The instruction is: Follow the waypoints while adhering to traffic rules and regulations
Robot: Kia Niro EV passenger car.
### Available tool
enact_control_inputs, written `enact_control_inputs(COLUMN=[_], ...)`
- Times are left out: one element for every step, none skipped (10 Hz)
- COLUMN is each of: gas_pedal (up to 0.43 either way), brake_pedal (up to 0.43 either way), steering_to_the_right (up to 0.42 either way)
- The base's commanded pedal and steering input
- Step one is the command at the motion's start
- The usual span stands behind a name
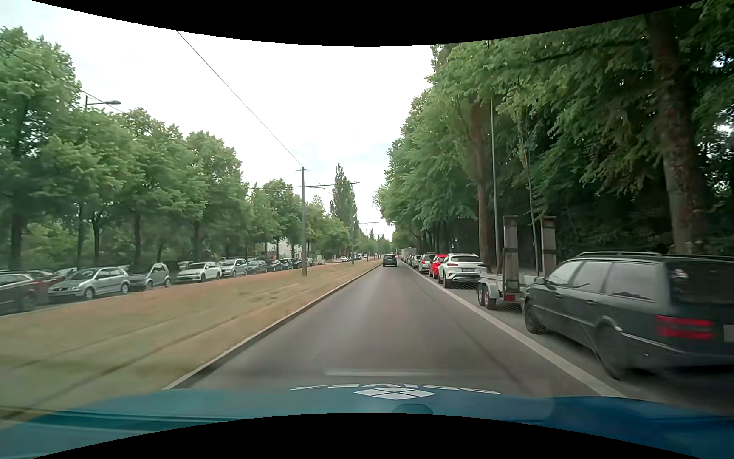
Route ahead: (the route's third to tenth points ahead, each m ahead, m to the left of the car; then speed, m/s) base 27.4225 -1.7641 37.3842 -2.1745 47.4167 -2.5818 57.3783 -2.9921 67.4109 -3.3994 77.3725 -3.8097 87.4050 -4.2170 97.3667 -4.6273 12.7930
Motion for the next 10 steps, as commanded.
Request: enact_control_inputs(gas_pedal=[0.169, 0.169, 0.169, 0.169, 0.169, 0.169, 0.169, 0.169, 0.169, 0.169], brake_pedal=[0.000, 0.000, 0.000, 0.000, 0.000, 0.000, 0.000, 0.000, 0.000, 0.000], steering_to_the_right=[0.005, 0.004, 0.004, 0.005, 0.005, 0.005, 0.005, 0.004, 0.005, 0.004])
